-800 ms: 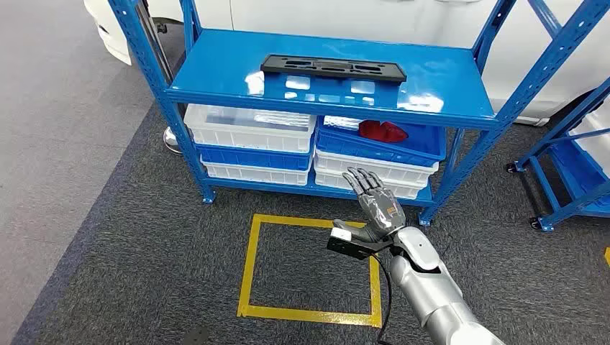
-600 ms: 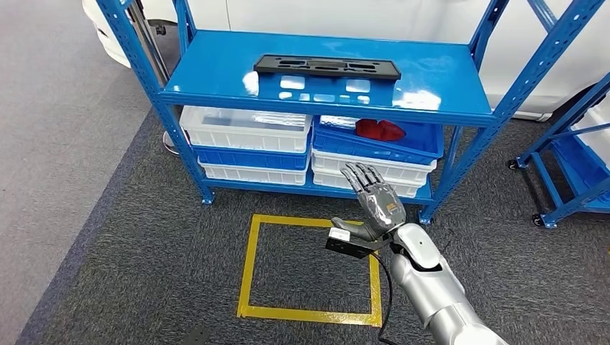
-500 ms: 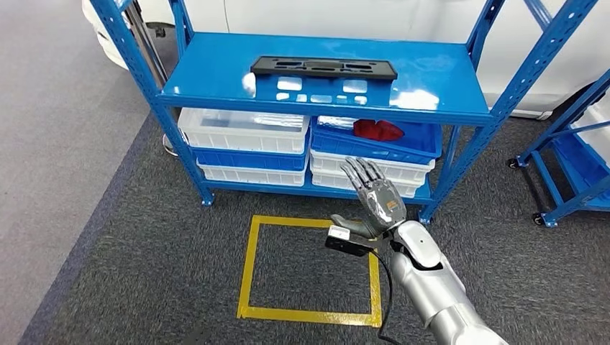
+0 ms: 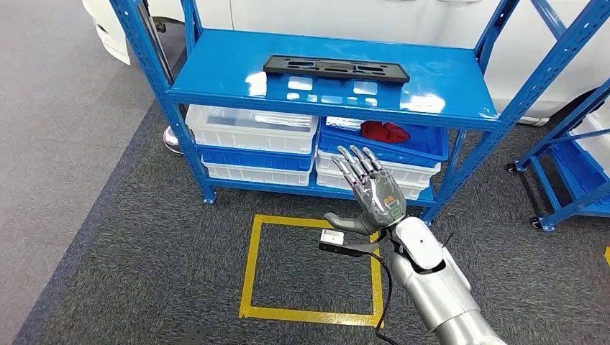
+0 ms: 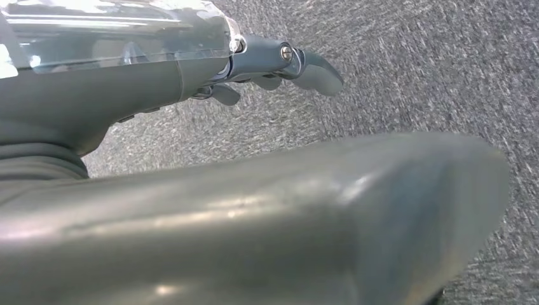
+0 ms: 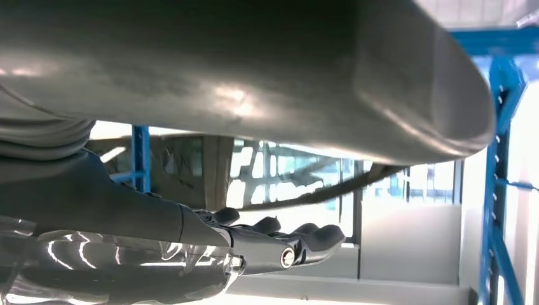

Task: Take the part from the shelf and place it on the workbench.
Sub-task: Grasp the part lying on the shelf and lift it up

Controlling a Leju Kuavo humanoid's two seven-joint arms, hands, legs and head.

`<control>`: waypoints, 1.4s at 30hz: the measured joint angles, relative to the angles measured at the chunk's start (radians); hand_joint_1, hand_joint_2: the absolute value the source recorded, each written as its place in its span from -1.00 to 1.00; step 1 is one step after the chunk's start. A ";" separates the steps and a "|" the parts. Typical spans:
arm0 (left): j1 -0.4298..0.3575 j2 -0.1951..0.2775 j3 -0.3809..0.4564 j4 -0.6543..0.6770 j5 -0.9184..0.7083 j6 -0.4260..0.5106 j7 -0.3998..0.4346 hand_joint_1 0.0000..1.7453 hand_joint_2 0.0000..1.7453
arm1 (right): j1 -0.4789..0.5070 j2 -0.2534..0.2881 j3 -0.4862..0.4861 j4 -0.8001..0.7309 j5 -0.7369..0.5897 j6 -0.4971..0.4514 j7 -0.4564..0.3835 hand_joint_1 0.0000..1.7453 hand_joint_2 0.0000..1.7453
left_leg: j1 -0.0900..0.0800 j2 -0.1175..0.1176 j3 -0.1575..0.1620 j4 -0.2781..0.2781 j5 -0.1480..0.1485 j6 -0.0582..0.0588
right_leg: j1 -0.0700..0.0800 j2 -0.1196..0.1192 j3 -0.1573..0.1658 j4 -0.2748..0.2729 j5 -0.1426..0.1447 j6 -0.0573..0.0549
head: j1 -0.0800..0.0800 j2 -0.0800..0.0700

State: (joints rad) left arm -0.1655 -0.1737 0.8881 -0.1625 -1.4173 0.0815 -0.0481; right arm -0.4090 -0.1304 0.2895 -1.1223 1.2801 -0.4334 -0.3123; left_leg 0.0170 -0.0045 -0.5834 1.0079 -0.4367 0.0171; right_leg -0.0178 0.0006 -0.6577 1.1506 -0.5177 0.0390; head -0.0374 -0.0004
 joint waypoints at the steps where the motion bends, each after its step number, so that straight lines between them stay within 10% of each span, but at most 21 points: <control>1: 0.000 0.000 0.000 0.000 0.001 0.000 0.000 -1.00 -1.00 | 0.002 -0.001 0.002 -0.008 0.004 0.001 0.003 -1.00 -1.00 | -0.001 0.000 0.000 0.000 0.000 0.002 | 0.000 0.000 -0.034 0.071 -0.031 0.002 | 0.000 0.000; 4: 0.002 0.000 0.000 0.000 0.002 0.001 0.000 -1.00 -1.00 | 0.007 -0.006 0.006 -0.024 0.014 0.001 0.008 -1.00 -1.00 | -0.004 -0.002 0.002 0.002 -0.002 0.004 | 0.001 0.000 -0.073 0.142 -0.029 0.001 | 0.000 0.000; 8: 0.000 0.000 0.001 -0.001 0.002 0.001 0.000 -1.00 -1.00 | 0.000 -0.008 0.009 -0.048 0.027 0.000 0.018 -1.00 -1.00 | -0.010 -0.004 0.008 0.007 -0.011 -0.005 | 0.009 0.000 0.038 -0.101 0.084 -0.019 | 0.000 0.000; 13: -0.002 -0.001 0.001 -0.002 0.002 0.000 0.000 -1.00 -1.00 | -0.007 -0.009 0.012 -0.067 0.030 0.000 0.021 -1.00 -1.00 | -0.011 -0.002 0.002 0.023 -0.029 -0.030 | 0.008 0.000 0.055 -0.139 0.087 -0.044 | 0.000 0.000; 18: -0.002 -0.001 0.001 -0.003 0.002 0.000 0.001 -1.00 -1.00 | -0.011 -0.008 0.014 -0.076 0.034 0.000 0.022 -1.00 -1.00 | -0.007 -0.001 -0.135 0.297 -0.140 -0.045 | 0.007 -0.002 0.064 -0.143 0.083 -0.058 | 0.000 0.000; 23: -0.005 -0.001 0.001 -0.003 0.003 0.000 0.000 -1.00 -1.00 | -0.015 -0.007 0.016 -0.084 0.042 0.000 0.022 -1.00 -1.00 | -0.008 0.000 -0.027 0.047 0.004 -0.033 | 0.010 0.000 0.083 -0.138 0.066 -0.045 | 0.000 0.000; 29: -0.008 0.000 0.002 -0.004 0.002 -0.001 -0.002 -1.00 -1.00 | -0.023 -0.008 0.016 -0.096 0.042 0.000 0.022 -1.00 -1.00 | -0.007 -0.002 -0.001 -0.006 0.006 0.000 | 0.010 0.000 0.066 -0.098 0.034 -0.014 | 0.000 0.000; 32: -0.011 -0.001 0.002 -0.005 0.001 -0.003 -0.001 -1.00 -1.00 | -0.018 -0.011 0.016 -0.098 0.042 0.000 0.023 -1.00 -1.00 | -0.007 -0.001 0.005 -0.008 0.001 0.009 | 0.008 0.000 -0.034 0.087 -0.043 -0.006 | 0.000 0.000; 34: -0.009 -0.001 0.003 -0.005 0.001 -0.004 0.000 -1.00 -1.00 | -0.012 -0.012 0.016 -0.098 0.042 0.000 0.023 -1.00 -1.00 | -0.008 -0.003 0.010 -0.006 -0.005 0.011 | 0.005 0.000 -0.082 0.154 -0.042 -0.004 | 0.000 0.000; 38: -0.010 -0.002 0.004 -0.005 0.001 -0.006 0.000 -1.00 -1.00 | -0.011 -0.013 0.016 -0.103 0.042 0.002 0.025 -1.00 -1.00 | -0.009 -0.005 0.029 0.001 -0.027 0.000 | 0.007 -0.001 0.004 -0.069 0.096 -0.014 | 0.000 0.000; 42: -0.011 -0.002 0.004 -0.005 -0.001 -0.009 0.000 -1.00 -1.00 | -0.011 -0.014 0.015 -0.112 0.043 0.005 0.033 -1.00 -1.00 | -0.012 -0.003 0.031 -0.002 -0.038 -0.021 | 0.013 0.003 0.028 -0.131 0.103 -0.034 | 0.000 0.000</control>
State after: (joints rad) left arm -0.1764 -0.1759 0.8919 -0.1672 -1.4179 0.0723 -0.0479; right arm -0.4197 -0.1448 0.3048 -1.2343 1.3235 -0.4284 -0.2790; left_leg 0.0051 -0.0080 -0.5527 1.0064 -0.4748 -0.0037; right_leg -0.0047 0.0034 -0.6294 1.0195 -0.4142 0.0051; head -0.0375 -0.0004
